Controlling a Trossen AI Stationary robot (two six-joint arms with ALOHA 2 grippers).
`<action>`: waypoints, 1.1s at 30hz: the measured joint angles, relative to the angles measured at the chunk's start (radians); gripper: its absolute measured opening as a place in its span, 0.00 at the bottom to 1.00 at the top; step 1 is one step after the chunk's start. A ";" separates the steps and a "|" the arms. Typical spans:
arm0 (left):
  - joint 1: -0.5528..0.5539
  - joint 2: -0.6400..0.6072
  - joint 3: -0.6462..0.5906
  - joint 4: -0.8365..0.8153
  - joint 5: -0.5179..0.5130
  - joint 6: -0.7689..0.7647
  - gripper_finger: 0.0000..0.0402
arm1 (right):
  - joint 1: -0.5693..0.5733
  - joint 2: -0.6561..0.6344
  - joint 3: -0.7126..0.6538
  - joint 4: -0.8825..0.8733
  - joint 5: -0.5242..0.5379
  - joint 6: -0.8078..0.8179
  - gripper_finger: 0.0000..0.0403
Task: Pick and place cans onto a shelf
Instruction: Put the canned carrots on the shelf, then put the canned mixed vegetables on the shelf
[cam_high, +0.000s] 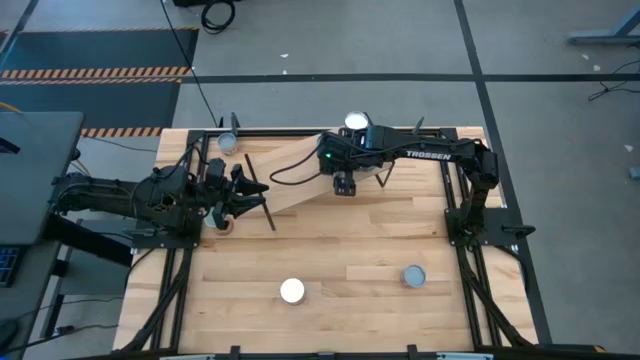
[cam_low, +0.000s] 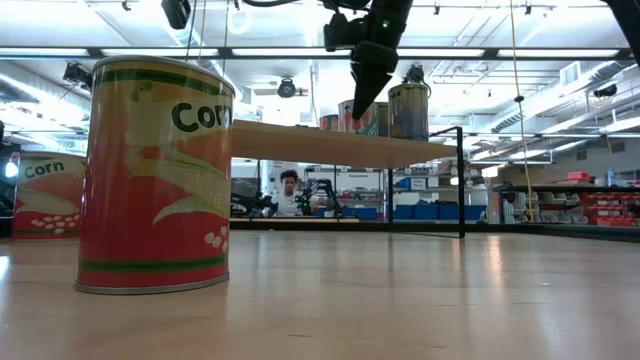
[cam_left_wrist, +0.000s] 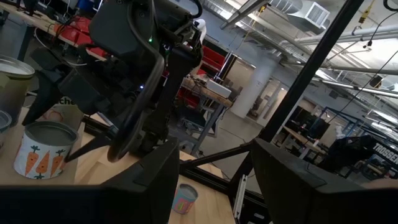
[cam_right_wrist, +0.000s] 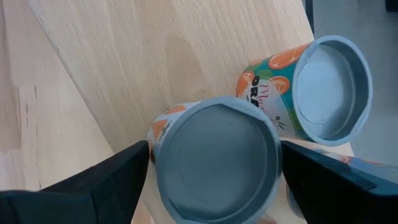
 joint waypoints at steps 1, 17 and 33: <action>0.000 0.000 0.000 0.000 0.000 0.000 0.51 | 0.000 0.000 0.000 -0.003 0.000 0.000 0.91; 0.000 0.000 0.000 0.002 0.000 -0.001 0.51 | 0.009 -0.016 0.136 -0.067 0.011 0.010 0.93; -0.002 0.000 0.000 0.004 0.000 -0.012 0.51 | 0.285 -0.190 0.285 -0.208 -0.021 0.353 0.93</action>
